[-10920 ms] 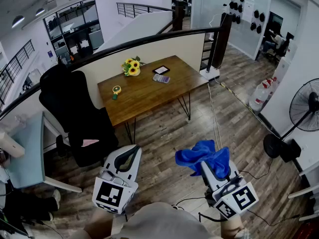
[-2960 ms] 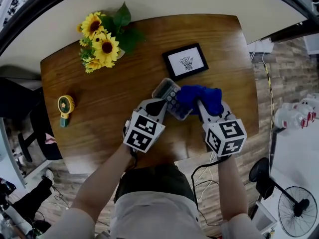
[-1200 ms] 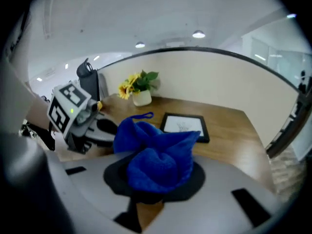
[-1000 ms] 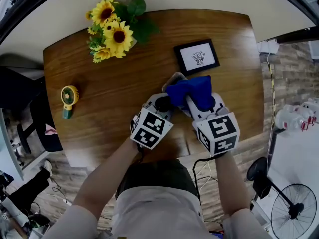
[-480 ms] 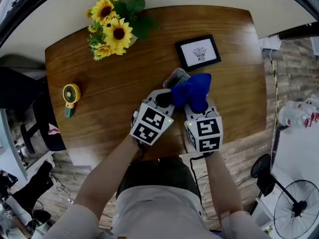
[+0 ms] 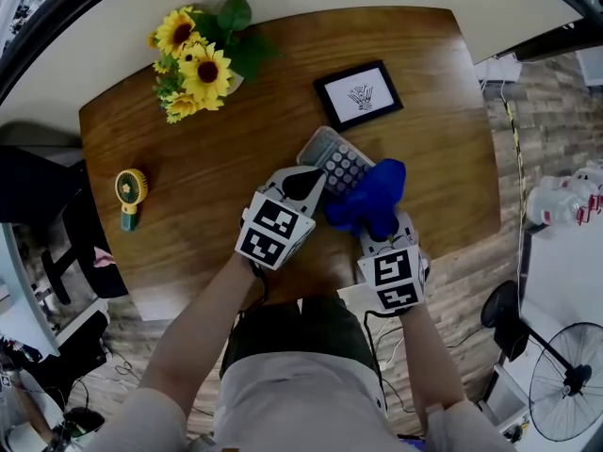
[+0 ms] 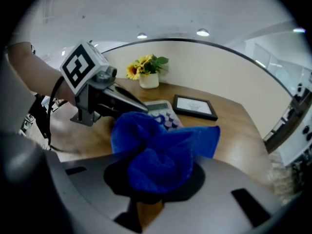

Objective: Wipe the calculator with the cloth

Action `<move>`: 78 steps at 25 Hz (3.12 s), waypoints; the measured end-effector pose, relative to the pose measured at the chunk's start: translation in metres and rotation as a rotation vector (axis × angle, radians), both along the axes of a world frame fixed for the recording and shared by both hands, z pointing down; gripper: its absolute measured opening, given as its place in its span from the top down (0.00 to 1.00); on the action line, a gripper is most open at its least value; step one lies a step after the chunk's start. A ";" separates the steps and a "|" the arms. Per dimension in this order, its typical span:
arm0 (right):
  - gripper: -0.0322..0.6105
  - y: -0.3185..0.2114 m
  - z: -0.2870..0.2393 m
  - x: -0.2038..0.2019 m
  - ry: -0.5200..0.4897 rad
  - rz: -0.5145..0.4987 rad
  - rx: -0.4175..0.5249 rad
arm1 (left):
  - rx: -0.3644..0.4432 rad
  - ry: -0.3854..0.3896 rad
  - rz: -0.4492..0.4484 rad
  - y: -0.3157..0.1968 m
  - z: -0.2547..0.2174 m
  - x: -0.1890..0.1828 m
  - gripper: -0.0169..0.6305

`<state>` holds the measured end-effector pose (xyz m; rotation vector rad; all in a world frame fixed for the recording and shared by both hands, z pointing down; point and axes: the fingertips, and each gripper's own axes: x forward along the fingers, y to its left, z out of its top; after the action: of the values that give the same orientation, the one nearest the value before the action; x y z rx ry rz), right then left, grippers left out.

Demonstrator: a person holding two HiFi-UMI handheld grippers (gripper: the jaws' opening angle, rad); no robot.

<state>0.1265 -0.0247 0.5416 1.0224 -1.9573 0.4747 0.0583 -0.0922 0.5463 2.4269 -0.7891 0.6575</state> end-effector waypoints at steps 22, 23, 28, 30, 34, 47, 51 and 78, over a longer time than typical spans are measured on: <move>0.80 -0.047 -0.051 -0.064 -0.297 -0.228 0.010 | 0.012 0.010 -0.012 0.000 -0.001 0.000 0.97; 0.80 -0.047 -0.045 -0.062 -0.311 -0.210 0.005 | 0.015 0.009 -0.011 0.000 -0.001 -0.001 0.97; 0.80 -0.034 -0.011 -0.043 -0.298 -0.209 -0.039 | 0.052 -0.016 -0.004 0.001 -0.001 0.000 0.97; 0.81 -0.031 -0.009 -0.037 -0.272 -0.221 -0.045 | 0.074 -0.032 0.007 0.000 -0.001 0.001 0.97; 0.80 -0.033 -0.009 -0.026 -0.253 -0.239 -0.060 | 0.075 -0.024 0.026 0.002 -0.001 0.000 0.97; 0.82 -0.100 0.001 0.102 0.073 0.084 0.070 | 0.020 0.019 0.016 0.001 -0.001 0.000 0.97; 0.82 -0.105 -0.032 0.092 -0.093 0.162 0.099 | 0.019 0.016 0.014 0.001 -0.001 0.000 0.97; 0.83 -0.123 0.002 0.038 0.094 -0.134 0.094 | 0.030 0.018 -0.003 0.001 -0.001 0.000 0.97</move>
<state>0.1643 -0.1481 0.5437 0.9469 -1.9638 0.2575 0.0580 -0.0917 0.5457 2.4548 -0.8007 0.6267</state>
